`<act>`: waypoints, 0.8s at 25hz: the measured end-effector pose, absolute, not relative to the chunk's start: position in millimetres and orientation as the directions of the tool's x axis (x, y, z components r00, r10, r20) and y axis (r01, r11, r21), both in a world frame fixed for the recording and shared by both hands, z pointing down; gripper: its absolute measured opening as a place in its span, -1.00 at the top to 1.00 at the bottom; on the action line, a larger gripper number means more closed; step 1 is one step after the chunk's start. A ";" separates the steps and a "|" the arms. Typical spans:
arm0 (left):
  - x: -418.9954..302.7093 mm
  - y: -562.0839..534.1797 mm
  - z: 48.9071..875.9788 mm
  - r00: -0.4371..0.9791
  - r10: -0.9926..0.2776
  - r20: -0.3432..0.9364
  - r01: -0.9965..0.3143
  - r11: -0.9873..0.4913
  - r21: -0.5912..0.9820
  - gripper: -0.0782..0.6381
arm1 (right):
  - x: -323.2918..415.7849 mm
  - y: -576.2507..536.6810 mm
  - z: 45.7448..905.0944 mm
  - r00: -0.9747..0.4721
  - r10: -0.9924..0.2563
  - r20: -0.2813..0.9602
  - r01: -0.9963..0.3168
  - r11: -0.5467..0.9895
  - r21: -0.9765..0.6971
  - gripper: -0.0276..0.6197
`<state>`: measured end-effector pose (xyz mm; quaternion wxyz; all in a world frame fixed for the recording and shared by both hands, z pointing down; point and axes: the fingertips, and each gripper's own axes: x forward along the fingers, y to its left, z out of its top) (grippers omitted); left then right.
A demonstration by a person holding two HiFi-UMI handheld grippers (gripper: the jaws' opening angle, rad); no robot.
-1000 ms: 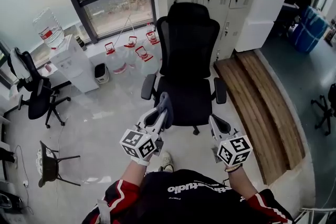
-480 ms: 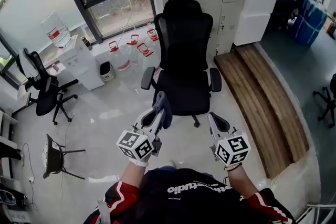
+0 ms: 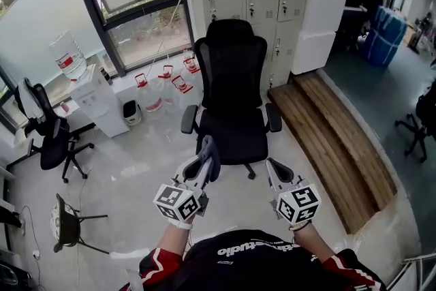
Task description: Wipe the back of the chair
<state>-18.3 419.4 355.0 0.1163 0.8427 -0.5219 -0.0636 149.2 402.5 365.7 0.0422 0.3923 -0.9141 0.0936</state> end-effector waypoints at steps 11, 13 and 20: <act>-43.5 444.2 356.3 0.493 -0.870 -0.007 -0.837 -0.476 0.271 0.62 | 125.4 435.4 366.9 -0.638 -0.753 0.159 -0.770 0.627 -0.122 0.87; -46.5 451.9 358.7 0.502 -0.865 -0.008 -0.834 -0.486 0.260 0.62 | 121.2 442.8 369.7 -0.633 -0.759 0.153 -0.774 0.621 -0.123 0.87; -59.7 465.1 363.4 0.519 -0.855 -0.003 -0.824 -0.501 0.264 0.62 | 107.6 459.0 372.3 -0.626 -0.765 0.154 -0.780 0.615 -0.114 0.87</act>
